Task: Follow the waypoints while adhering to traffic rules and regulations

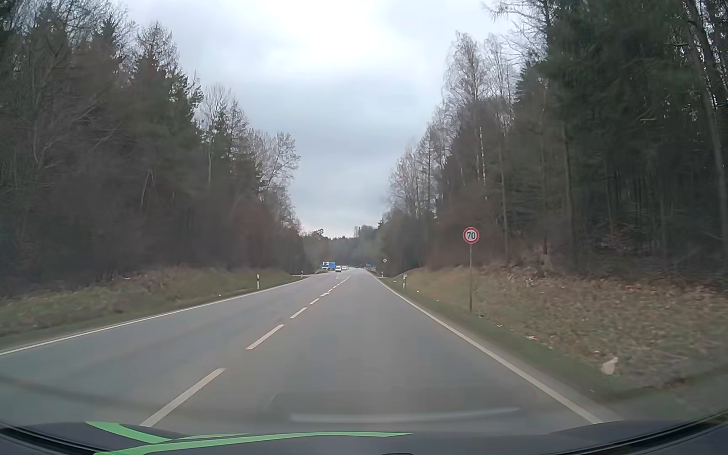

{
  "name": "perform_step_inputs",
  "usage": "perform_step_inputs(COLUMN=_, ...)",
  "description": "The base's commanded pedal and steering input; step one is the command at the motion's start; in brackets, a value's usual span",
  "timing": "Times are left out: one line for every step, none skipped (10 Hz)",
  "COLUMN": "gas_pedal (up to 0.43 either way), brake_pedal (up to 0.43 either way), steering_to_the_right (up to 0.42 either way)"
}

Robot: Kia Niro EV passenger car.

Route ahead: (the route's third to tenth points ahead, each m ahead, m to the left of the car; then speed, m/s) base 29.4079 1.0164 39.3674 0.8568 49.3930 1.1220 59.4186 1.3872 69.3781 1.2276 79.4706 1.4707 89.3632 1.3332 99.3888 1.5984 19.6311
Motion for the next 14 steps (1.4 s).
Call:
perform_step_inputs(gas_pedal=0.000, brake_pedal=0.000, steering_to_the_right=0.003)
perform_step_inputs(gas_pedal=0.000, brake_pedal=0.000, steering_to_the_right=0.003)
perform_step_inputs(gas_pedal=0.000, brake_pedal=0.000, steering_to_the_right=0.003)
perform_step_inputs(gas_pedal=0.000, brake_pedal=0.000, steering_to_the_right=0.003)
perform_step_inputs(gas_pedal=0.000, brake_pedal=0.000, steering_to_the_right=0.004)
perform_step_inputs(gas_pedal=0.047, brake_pedal=0.000, steering_to_the_right=0.003)
perform_step_inputs(gas_pedal=0.047, brake_pedal=0.000, steering_to_the_right=0.004)
perform_step_inputs(gas_pedal=0.059, brake_pedal=0.000, steering_to_the_right=0.004)
perform_step_inputs(gas_pedal=0.067, brake_pedal=0.000, steering_to_the_right=0.004)
perform_step_inputs(gas_pedal=0.079, brake_pedal=0.000, steering_to_the_right=0.004)
perform_step_inputs(gas_pedal=0.079, brake_pedal=0.000, steering_to_the_right=0.004)
perform_step_inputs(gas_pedal=0.079, brake_pedal=0.000, steering_to_the_right=0.004)
perform_step_inputs(gas_pedal=0.087, brake_pedal=0.000, steering_to_the_right=0.004)
perform_step_inputs(gas_pedal=0.087, brake_pedal=0.000, steering_to_the_right=0.004)
